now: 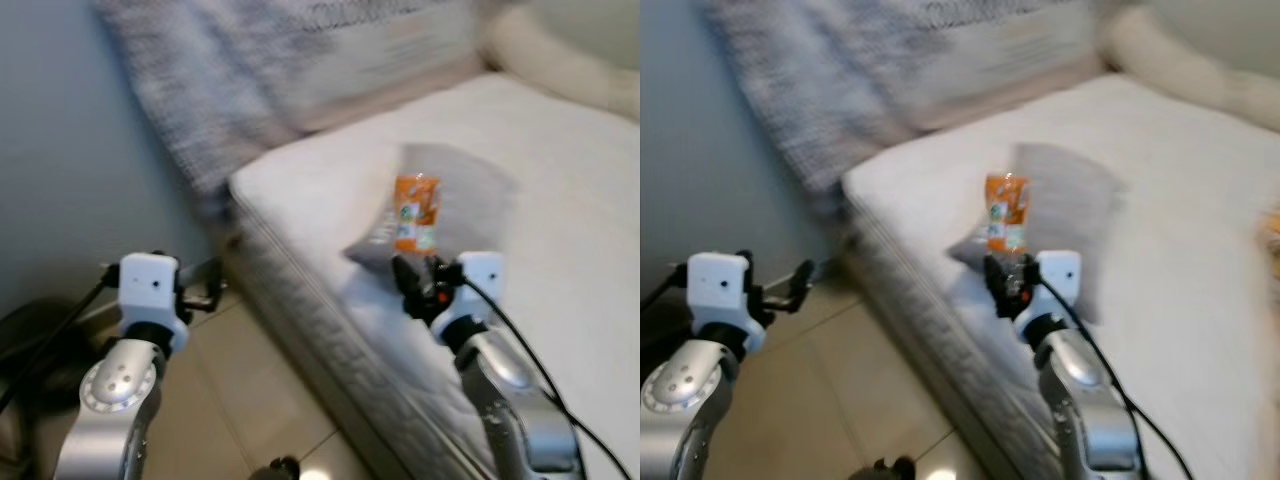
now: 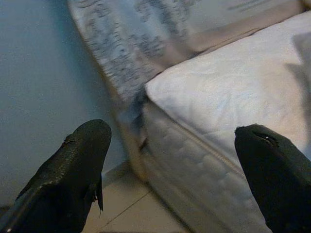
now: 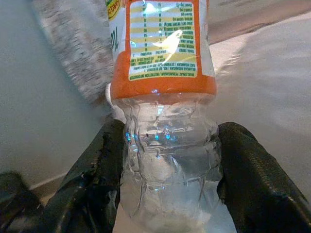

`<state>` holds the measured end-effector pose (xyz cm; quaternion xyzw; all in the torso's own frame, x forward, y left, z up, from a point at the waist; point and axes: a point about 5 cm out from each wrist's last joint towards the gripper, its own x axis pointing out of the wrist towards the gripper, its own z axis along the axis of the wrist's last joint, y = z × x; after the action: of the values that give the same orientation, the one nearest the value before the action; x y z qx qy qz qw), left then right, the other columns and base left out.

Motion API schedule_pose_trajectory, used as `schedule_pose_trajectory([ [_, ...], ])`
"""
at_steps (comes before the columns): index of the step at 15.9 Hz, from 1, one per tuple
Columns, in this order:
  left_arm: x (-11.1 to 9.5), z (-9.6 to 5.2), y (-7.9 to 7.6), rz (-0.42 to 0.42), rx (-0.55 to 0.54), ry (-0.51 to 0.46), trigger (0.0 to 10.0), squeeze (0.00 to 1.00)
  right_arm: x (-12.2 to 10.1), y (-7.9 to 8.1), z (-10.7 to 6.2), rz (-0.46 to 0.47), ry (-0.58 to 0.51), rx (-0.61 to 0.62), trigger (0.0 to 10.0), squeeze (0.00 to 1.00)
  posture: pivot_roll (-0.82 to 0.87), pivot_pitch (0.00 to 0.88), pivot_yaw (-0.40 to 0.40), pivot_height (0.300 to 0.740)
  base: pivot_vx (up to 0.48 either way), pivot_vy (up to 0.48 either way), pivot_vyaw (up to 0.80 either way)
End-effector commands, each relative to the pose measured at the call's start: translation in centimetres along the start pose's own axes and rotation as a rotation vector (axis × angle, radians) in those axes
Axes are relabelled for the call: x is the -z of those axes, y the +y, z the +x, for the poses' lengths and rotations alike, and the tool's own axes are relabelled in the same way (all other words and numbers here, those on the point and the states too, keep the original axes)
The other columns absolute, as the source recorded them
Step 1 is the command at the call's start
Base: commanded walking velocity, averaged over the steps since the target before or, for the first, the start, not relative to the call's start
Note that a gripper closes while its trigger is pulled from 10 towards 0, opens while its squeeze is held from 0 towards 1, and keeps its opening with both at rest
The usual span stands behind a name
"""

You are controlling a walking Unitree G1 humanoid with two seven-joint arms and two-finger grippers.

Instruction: Clean up the room

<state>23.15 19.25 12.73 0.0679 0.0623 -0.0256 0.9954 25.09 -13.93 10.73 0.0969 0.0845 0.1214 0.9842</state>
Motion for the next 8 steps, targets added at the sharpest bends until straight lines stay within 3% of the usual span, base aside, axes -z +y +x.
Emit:
schedule_pose_trajectory([
  [1,-0.40,-0.04,0.24,0.027,-0.010,-0.008,10.0,0.00,0.15,0.02,-0.21,0.007,0.012,0.007,10.0,0.00,-0.12,0.000,-0.012,0.740,0.000,0.000,0.80],
  [5,-0.67,0.06,0.28,-0.020,0.005,0.000,10.0,0.02,-0.03,0.38,-0.07,-0.003,0.011,-0.010,10.0,0.00,-0.12,0.000,-0.006,0.740,0.000,0.000,0.80],
  [7,-0.96,0.19,0.17,0.022,0.005,-0.018,10.0,0.20,-0.11,0.37,-0.05,-0.004,0.014,-0.011,10.0,0.00,-0.12,0.000,-0.014,0.740,0.000,0.000,0.80],
  [8,-1.00,0.27,0.14,0.035,0.002,-0.022,10.0,0.22,-0.07,0.42,0.01,-0.007,0.018,-0.016,10.0,0.00,-0.12,0.000,-0.019,0.740,0.000,0.000,0.80],
])
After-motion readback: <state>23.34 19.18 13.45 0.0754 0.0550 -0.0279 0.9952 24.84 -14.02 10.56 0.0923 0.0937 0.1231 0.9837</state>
